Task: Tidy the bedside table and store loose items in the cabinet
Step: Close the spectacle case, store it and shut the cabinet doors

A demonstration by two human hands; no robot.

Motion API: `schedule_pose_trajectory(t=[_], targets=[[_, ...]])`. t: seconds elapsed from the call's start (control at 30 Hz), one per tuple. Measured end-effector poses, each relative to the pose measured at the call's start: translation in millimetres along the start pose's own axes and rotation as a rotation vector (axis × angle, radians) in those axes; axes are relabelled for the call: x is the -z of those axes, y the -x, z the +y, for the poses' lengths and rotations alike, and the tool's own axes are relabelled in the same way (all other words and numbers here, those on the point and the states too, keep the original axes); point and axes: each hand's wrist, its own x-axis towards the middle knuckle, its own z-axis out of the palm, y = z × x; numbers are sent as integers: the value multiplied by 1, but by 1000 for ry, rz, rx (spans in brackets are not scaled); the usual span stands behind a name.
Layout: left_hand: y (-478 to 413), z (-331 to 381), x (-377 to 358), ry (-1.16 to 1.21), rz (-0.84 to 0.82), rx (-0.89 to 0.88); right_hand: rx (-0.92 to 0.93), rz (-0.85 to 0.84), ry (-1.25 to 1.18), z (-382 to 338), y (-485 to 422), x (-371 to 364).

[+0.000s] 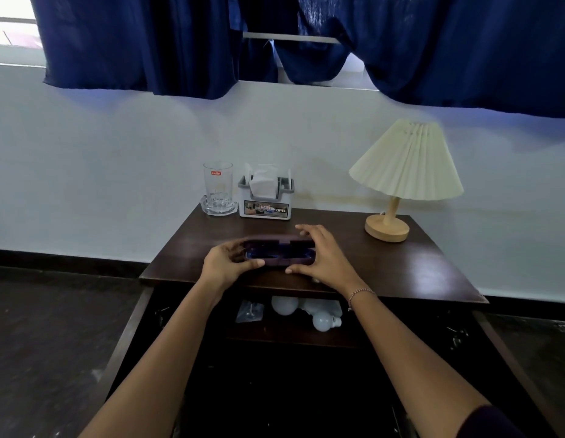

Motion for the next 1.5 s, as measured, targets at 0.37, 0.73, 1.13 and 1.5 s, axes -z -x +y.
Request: schedule_pose_trajectory(t=[0.37, 0.73, 1.13, 1.5], targets=[[0, -2, 2, -36, -37, -30, 59, 31, 124, -1, 1, 0], [-2, -4, 2, 42, -64, -12, 72, -10, 182, -5, 5, 2], [0, -2, 2, 23, -49, -17, 80, -23, 202, -5, 5, 2], [1, 1, 2, 11, -35, -13, 87, -11, 190, -4, 5, 2]])
